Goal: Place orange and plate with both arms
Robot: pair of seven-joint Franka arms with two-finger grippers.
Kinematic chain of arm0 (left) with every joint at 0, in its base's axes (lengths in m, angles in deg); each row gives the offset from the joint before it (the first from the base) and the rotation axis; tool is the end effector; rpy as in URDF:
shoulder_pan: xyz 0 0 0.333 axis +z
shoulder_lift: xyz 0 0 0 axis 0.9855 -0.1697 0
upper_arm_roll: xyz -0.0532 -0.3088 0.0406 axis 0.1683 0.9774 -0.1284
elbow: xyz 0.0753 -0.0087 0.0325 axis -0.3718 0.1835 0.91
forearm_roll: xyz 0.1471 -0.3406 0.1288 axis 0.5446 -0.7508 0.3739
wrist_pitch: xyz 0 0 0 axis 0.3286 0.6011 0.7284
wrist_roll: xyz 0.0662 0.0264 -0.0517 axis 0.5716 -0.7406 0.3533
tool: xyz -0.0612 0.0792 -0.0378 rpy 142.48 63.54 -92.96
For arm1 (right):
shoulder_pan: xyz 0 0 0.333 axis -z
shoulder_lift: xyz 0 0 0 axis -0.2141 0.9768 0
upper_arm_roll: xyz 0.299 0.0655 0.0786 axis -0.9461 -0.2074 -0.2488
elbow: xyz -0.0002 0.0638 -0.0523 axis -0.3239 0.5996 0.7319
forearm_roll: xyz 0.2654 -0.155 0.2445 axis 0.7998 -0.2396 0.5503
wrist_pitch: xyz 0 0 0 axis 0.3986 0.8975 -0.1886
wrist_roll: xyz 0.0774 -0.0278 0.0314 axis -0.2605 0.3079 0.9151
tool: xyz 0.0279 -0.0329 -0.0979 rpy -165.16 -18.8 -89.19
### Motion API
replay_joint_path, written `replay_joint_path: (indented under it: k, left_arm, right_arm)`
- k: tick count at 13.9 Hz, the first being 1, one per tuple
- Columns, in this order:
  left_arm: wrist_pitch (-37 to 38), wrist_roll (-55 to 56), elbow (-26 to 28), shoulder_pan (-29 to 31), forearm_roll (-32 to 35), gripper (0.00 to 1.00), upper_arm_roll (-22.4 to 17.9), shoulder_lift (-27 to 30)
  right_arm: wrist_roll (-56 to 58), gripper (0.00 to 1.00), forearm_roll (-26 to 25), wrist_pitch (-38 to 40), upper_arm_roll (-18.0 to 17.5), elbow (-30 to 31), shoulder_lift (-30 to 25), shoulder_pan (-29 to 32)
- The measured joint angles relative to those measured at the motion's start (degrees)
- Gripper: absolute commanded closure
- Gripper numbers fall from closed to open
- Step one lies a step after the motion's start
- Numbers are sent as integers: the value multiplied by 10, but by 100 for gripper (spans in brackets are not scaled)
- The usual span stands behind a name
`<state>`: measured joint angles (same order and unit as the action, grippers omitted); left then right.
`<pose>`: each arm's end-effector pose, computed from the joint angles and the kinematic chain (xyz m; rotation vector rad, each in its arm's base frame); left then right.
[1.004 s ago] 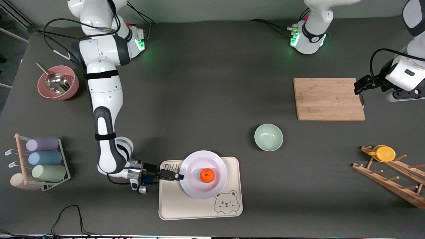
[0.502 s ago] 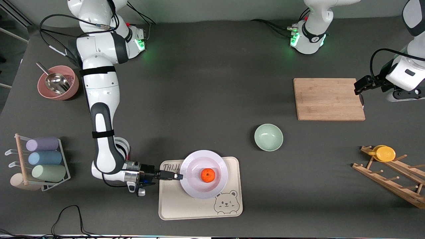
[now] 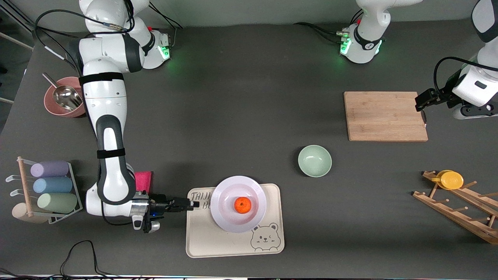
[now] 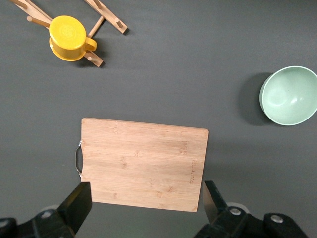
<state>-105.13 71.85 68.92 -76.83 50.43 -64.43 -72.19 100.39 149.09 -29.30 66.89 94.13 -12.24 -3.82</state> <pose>0.5009 0.0114 0.5304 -3.1131 -0.1330 0.0468 0.7551 0.1367 0.1662 -2.2166 -0.1572 -0.0573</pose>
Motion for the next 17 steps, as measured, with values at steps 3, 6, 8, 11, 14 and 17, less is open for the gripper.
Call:
replay_joint_path:
  k: [3,6,8,11,14,17]
  left_arm:
    - [0,0,0,0,0,0,0,0]
    - [0,0,0,0,0,0,-2,1]
    - [0,0,0,0,0,0,-2,1]
    - [0,0,0,0,0,0,-2,2]
    - [0,-1,0,0,0,0,-2,2]
    - [0,-4,0,0,0,0,-2,2]
  right_arm:
    - [-27,0,-131,2,1,-1,-42,5]
    - [-114,0,-269,23,3,19,-115,9]
    - [-163,0,-358,45,4,43,-179,9]
    - [-220,0,-485,78,4,92,-289,10]
    - [-237,0,-583,103,-5,164,-402,22]
    - [-258,0,-669,110,-61,237,-510,69]
